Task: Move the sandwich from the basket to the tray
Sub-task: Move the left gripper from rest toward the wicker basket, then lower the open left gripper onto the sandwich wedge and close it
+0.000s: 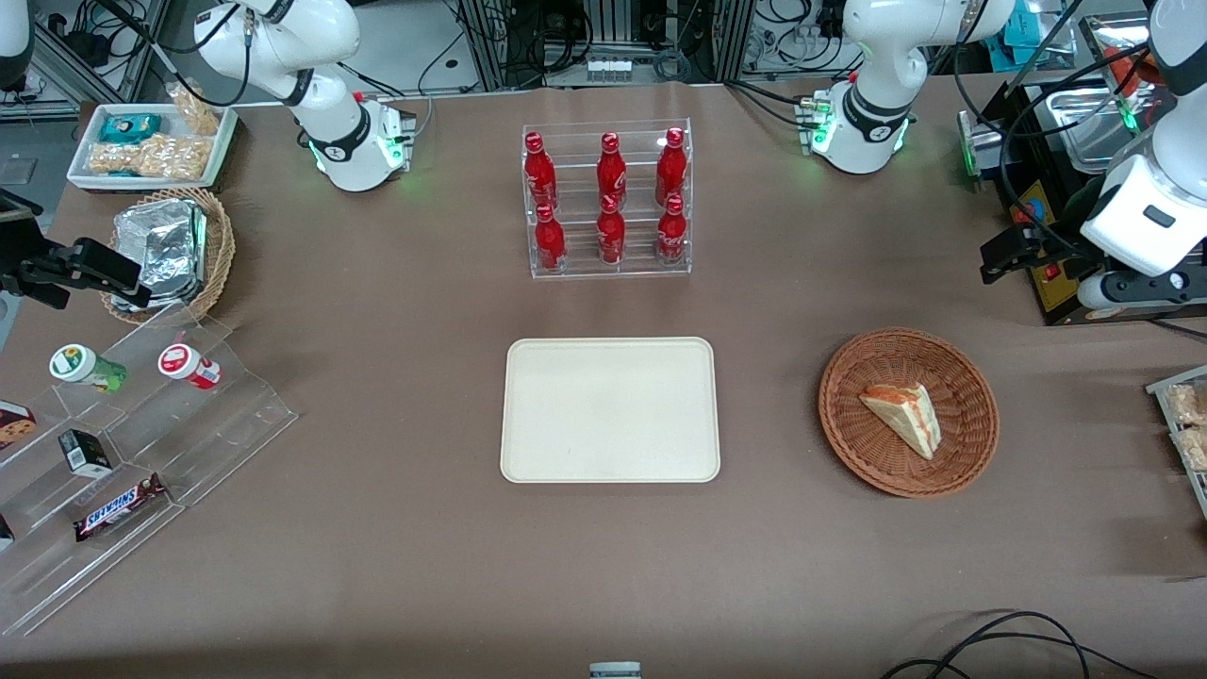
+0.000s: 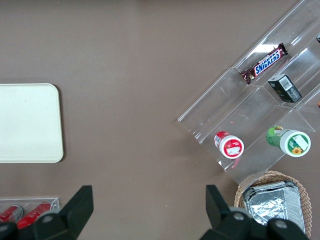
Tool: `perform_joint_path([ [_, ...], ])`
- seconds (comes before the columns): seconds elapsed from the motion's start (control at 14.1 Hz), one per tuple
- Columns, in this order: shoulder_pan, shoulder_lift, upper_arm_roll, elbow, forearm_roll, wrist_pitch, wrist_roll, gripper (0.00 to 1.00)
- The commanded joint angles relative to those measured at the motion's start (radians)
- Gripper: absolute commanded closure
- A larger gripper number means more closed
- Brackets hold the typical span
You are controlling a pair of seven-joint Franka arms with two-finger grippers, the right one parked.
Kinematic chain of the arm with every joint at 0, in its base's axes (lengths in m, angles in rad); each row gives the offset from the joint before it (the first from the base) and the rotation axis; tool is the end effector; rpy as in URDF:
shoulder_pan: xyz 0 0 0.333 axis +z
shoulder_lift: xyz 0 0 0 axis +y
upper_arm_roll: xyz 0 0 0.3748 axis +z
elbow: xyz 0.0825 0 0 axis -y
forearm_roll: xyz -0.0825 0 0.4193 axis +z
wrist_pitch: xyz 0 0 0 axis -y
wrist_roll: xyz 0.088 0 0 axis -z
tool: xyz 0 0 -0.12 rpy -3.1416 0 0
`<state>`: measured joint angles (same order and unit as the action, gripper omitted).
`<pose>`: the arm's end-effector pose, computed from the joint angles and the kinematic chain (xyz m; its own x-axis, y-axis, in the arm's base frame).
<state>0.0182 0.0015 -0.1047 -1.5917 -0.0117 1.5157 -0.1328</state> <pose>0.5802 -0.0517 0.6543 0.9959 0.0459 -0.0783 0.0461 -0.9989 0.0015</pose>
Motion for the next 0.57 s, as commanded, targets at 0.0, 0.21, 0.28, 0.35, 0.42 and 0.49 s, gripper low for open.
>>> perform_joint_path([
  [0.0,0.017,-0.008,-0.012,-0.010,-0.002,-0.022,0.001,0.00],
  [0.21,0.019,0.031,-0.010,-0.054,0.006,-0.006,-0.002,0.00],
  [0.28,0.020,0.063,-0.010,-0.054,0.013,0.003,-0.004,0.00],
  [0.35,0.022,0.099,-0.010,-0.057,0.028,0.027,-0.004,0.00],
  [0.42,0.020,0.135,-0.010,-0.066,0.047,0.065,-0.004,0.00],
  [0.49,0.020,0.158,-0.010,-0.092,0.055,0.116,-0.005,0.00],
])
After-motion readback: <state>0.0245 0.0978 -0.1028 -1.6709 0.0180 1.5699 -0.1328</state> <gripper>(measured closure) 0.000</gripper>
